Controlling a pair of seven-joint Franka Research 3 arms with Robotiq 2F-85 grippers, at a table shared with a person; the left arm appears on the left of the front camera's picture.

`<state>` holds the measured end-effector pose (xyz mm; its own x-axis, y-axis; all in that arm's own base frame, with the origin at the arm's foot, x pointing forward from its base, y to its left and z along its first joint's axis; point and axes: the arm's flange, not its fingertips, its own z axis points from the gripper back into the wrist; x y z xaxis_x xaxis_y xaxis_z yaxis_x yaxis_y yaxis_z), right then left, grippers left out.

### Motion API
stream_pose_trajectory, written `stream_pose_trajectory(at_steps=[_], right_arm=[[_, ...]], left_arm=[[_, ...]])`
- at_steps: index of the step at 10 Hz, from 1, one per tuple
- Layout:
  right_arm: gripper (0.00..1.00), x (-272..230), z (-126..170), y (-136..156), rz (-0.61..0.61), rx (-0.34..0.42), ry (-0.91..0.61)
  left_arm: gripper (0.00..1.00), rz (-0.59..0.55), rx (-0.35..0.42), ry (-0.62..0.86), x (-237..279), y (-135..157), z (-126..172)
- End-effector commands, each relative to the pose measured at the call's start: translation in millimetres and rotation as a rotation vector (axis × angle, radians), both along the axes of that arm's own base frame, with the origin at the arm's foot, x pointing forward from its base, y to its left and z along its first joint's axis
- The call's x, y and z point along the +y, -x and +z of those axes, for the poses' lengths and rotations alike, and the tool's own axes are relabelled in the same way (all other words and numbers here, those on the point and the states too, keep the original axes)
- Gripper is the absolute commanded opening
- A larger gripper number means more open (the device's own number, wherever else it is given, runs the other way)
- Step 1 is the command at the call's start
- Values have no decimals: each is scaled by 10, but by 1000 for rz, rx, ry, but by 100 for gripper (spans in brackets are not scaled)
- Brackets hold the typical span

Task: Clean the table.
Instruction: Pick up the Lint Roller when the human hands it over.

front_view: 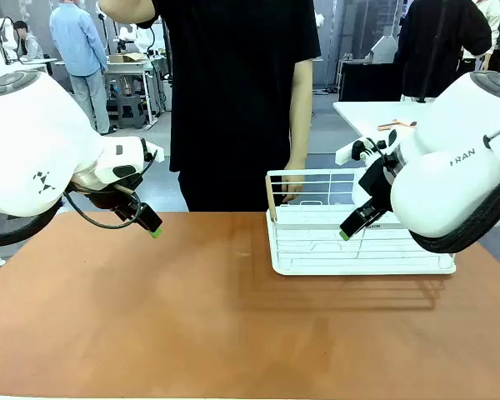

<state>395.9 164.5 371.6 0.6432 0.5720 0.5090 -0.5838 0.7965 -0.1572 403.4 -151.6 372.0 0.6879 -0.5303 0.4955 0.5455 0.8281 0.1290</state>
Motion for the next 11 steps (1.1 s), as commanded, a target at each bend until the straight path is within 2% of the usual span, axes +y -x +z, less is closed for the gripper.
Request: stream_pose_trajectory(at_steps=[1,11], right_arm=[[100,0,0,0,0,0,0],[100,0,0,0,0,0,0]], left_arm=[[100,0,0,0,-2,1,0],[100,0,0,0,-2,1,0]])
